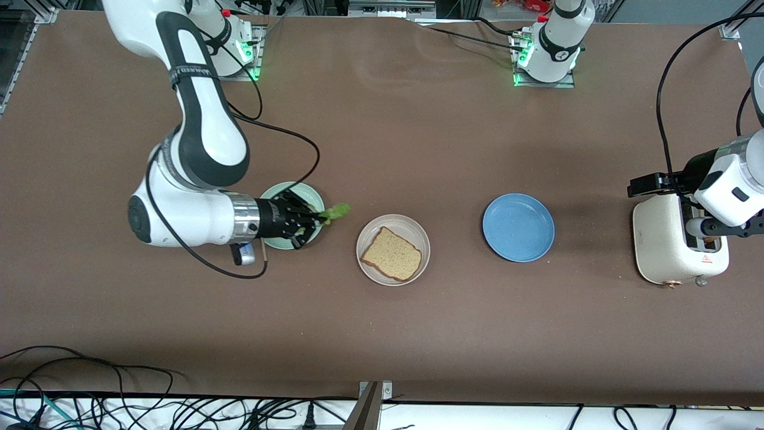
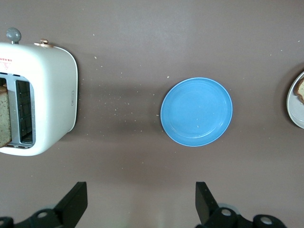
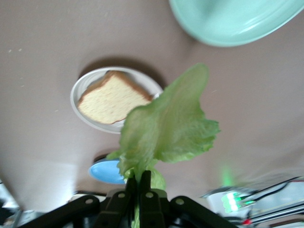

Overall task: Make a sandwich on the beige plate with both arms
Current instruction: 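Carry the lettuce with the right gripper over the bread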

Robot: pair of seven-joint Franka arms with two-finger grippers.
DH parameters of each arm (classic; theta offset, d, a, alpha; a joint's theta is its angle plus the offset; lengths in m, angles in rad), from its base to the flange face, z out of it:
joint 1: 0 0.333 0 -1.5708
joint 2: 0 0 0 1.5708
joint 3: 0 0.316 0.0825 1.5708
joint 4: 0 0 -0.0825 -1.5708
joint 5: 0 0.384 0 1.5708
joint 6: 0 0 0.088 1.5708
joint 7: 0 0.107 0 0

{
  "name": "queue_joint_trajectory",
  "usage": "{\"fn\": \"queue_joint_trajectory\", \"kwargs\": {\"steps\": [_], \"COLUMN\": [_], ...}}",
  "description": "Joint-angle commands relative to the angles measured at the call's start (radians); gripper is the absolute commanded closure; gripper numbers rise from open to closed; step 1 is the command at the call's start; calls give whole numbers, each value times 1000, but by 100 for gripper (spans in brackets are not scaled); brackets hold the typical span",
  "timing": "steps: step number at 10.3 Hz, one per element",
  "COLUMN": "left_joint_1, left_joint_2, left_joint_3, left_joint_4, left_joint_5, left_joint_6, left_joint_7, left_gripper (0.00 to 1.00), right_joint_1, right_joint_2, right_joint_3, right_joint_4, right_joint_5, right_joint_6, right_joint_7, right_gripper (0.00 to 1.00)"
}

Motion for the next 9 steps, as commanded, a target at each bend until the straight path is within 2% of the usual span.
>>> {"fn": "queue_joint_trajectory", "kwargs": {"steps": [1, 4, 7, 9], "left_joint_1": [4, 3, 1, 0], "left_joint_2": [0, 0, 3, 3], "left_joint_3": [-9, -9, -11, -11], "left_joint_4": [7, 6, 6, 6], "left_joint_5": [19, 19, 19, 20], "left_joint_6": [-1, -1, -1, -1], "left_joint_7": [2, 2, 2, 2], "left_gripper": [0, 0, 0, 0], "right_joint_1": [28, 26, 26, 26], "right_joint_2": [64, 128, 185, 219], "right_joint_3": [24, 114, 135, 139], "right_joint_4": [36, 37, 55, 77], "right_joint_5": [70, 180, 254, 265], "right_joint_6": [127, 340, 364, 364], "right_joint_7": [31, 52, 52, 55], "right_gripper": [100, 100, 100, 100]}}
